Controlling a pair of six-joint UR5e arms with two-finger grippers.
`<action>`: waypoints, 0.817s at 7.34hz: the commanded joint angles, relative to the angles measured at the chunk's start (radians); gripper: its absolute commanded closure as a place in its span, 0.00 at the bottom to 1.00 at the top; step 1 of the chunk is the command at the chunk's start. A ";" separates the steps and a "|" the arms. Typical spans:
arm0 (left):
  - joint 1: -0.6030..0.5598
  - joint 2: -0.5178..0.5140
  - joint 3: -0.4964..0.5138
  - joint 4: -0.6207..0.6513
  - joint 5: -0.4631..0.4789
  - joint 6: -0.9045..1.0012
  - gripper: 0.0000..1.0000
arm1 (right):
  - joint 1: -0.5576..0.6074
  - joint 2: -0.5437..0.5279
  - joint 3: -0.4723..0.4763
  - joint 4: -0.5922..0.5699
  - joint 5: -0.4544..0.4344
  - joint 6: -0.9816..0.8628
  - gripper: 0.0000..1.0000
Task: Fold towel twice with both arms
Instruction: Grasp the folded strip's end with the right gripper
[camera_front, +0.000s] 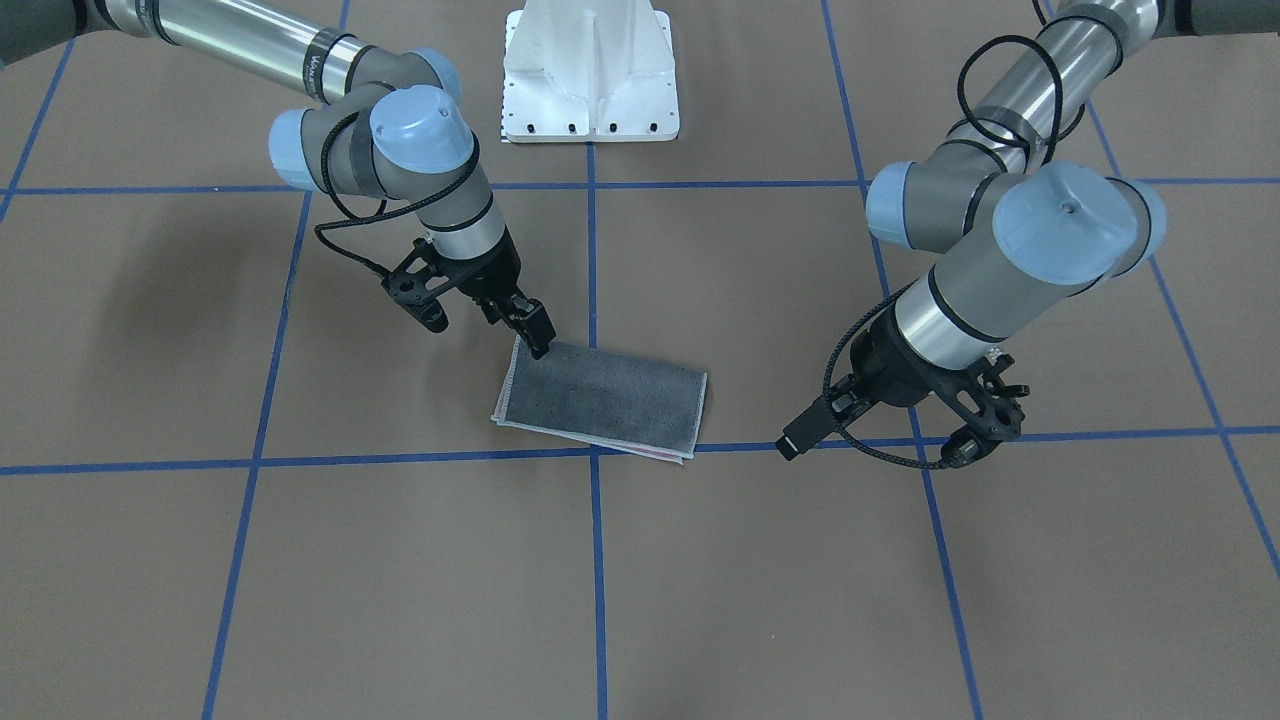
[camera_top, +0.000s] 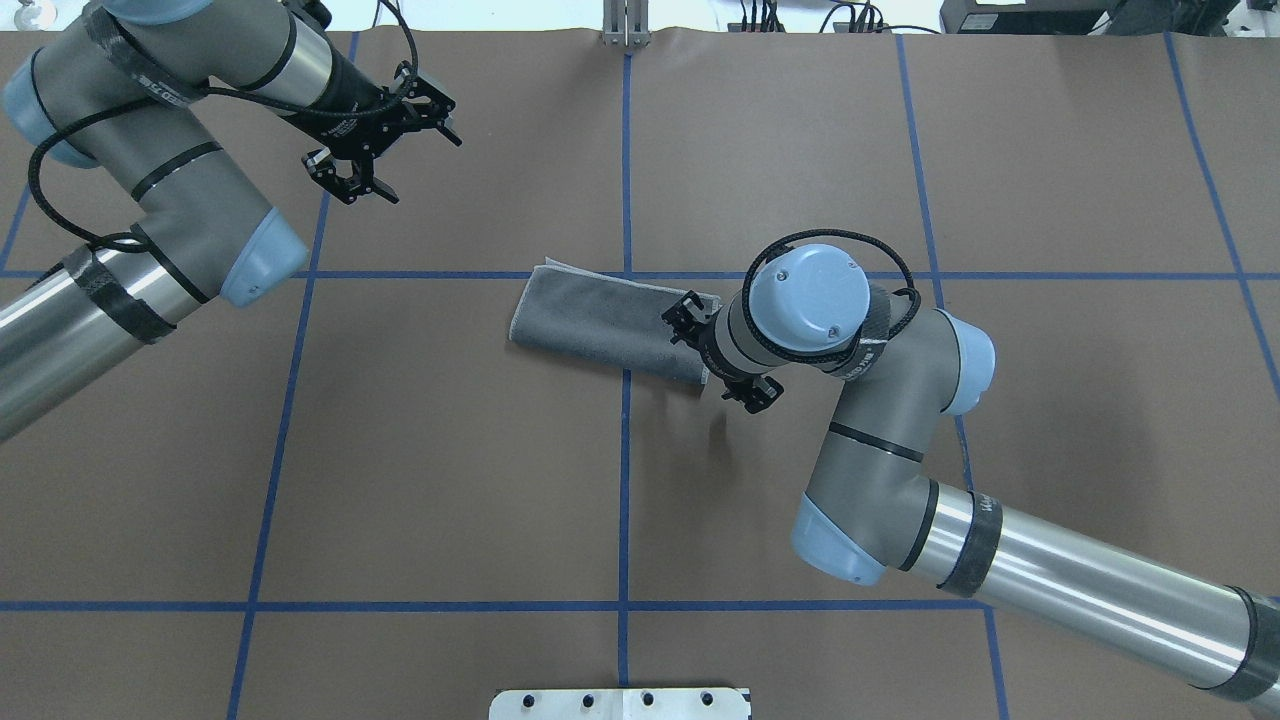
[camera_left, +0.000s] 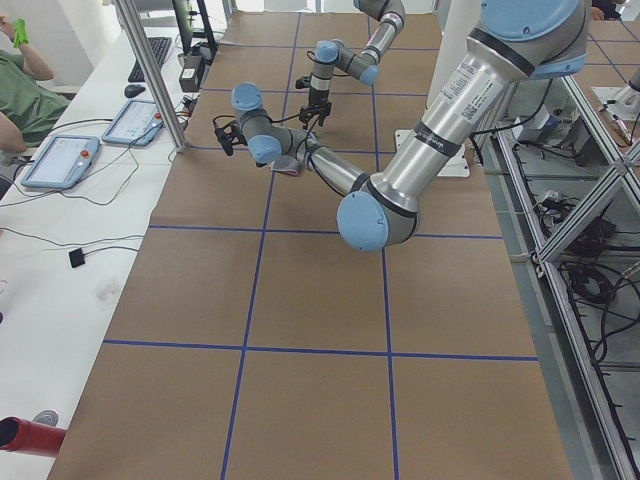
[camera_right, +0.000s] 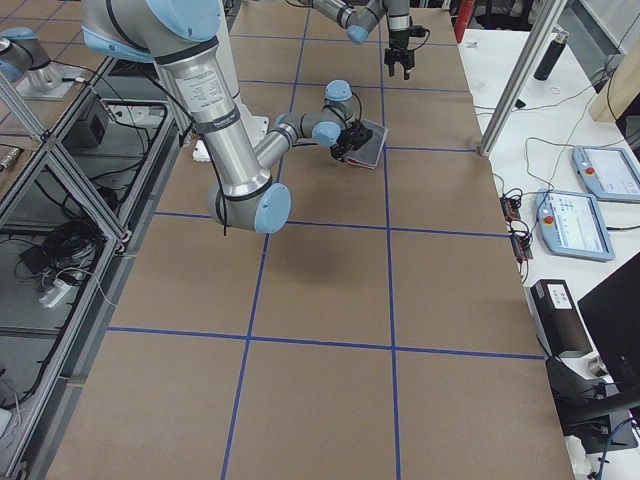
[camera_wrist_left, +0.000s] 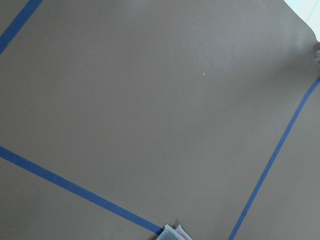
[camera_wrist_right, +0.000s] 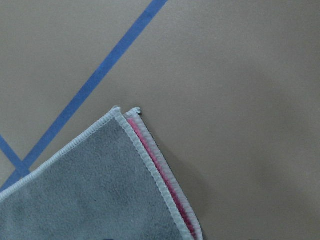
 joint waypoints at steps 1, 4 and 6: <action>0.002 0.013 -0.003 -0.002 0.003 0.000 0.00 | 0.000 0.005 -0.012 0.003 -0.001 -0.009 0.13; 0.002 0.014 -0.003 -0.002 0.001 0.000 0.00 | 0.000 0.008 -0.012 0.003 -0.006 -0.009 0.48; 0.000 0.015 -0.003 -0.002 0.001 0.000 0.00 | 0.000 0.014 -0.012 0.004 -0.012 -0.009 0.68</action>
